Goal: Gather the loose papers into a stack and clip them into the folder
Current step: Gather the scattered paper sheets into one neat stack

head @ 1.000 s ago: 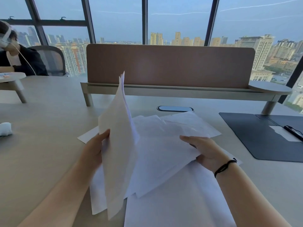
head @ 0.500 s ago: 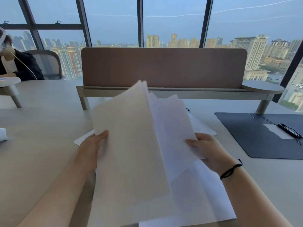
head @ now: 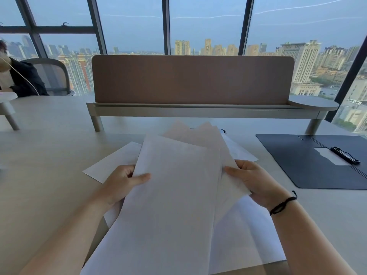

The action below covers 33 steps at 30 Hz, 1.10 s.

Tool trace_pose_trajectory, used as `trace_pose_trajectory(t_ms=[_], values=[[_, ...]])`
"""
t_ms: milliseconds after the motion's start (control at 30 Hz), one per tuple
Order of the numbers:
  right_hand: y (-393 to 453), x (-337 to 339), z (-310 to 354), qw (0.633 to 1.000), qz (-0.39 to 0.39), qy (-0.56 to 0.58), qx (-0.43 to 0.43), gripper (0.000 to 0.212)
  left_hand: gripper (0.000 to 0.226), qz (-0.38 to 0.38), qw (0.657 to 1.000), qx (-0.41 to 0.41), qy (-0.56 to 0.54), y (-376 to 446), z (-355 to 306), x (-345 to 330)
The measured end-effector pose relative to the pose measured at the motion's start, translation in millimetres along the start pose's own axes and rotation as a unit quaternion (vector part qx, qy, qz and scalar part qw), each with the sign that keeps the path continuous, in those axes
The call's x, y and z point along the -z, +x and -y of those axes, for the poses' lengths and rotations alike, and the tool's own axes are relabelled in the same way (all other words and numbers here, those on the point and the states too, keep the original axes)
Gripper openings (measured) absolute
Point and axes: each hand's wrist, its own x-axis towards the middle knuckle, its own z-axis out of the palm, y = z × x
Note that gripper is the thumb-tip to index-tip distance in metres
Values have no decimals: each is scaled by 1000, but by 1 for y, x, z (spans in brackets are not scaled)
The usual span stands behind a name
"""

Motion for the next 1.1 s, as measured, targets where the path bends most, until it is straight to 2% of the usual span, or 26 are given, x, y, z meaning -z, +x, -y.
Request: trace_pose_trajectory(t_ms=[133, 267, 400, 567, 700, 800, 867, 933, 1000, 1100], values=[[1, -2, -1, 999, -11, -35, 1, 30, 16, 32, 998, -24, 42, 0, 3, 3], [4, -3, -4, 998, -44, -47, 4, 34, 9, -70, 996, -61, 4, 10, 9, 9], [7, 0, -6, 996, -93, 7, 1, 32, 14, -137, 985, -59, -90, 17, 14, 16], [6, 2, -7, 988, -125, 88, 8, 25, 35, -199, 946, -26, -255, 23, 15, 25], [0, -6, -2, 991, -76, 110, 25, 21, 40, -175, 926, 20, -333, 29, 25, 24], [-5, -10, -1, 994, -17, 105, 32, 25, 33, -167, 920, 28, -354, 29, 23, 19], [-7, -10, -1, 994, 29, 97, 35, 27, 27, -146, 923, 20, -356, 28, 20, 17], [-10, -11, 0, 993, 71, 85, 33, 28, 32, -120, 929, 8, -350, 25, 17, 14], [-13, -14, 0, 993, 102, 54, 27, 30, 35, -101, 935, 1, -339, 22, 14, 10], [-17, -21, -2, 991, 131, -3, 10, 28, 29, -93, 947, -18, -307, 17, 11, 4]])
